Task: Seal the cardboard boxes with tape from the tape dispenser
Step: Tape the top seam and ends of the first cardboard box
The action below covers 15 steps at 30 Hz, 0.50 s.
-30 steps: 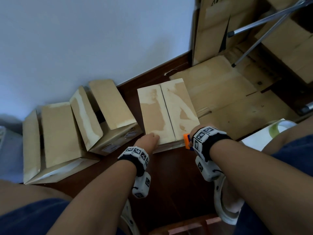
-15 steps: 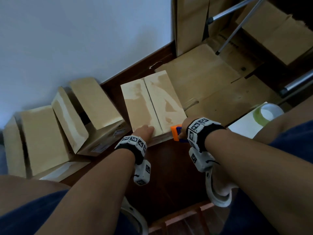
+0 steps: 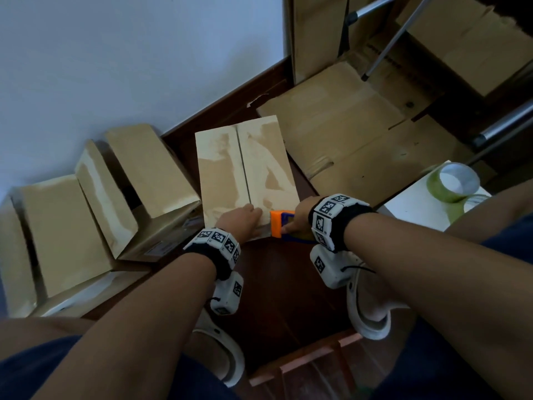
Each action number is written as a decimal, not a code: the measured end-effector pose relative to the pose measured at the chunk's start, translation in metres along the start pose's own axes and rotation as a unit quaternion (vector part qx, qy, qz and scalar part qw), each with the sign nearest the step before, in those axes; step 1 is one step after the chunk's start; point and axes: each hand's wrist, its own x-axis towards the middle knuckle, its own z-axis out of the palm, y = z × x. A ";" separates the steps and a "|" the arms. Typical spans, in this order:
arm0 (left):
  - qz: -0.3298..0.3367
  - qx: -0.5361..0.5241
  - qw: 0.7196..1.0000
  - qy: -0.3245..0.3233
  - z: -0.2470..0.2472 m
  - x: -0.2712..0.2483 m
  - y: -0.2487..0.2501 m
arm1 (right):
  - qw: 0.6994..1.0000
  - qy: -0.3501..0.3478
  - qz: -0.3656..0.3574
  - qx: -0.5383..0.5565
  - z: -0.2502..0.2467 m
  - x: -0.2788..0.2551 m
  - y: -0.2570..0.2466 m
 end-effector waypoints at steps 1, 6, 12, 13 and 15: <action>-0.008 -0.008 1.000 -0.003 0.001 0.003 0.003 | 1.000 0.002 0.002 0.007 0.003 0.002 0.000; -0.062 -0.033 0.997 -0.039 0.003 0.013 0.005 | 1.000 -0.011 -0.001 0.024 0.009 0.012 0.012; -0.079 -0.024 0.993 -0.083 -0.007 0.019 0.006 | 0.998 0.013 -0.002 0.057 0.016 0.018 0.022; -0.077 -0.016 0.993 -0.091 -0.009 0.021 0.006 | 0.998 0.019 -0.003 0.064 0.017 0.019 0.025; -0.070 -0.003 0.992 -0.107 -0.013 0.023 0.008 | 0.997 0.028 -0.007 0.071 0.018 0.020 0.030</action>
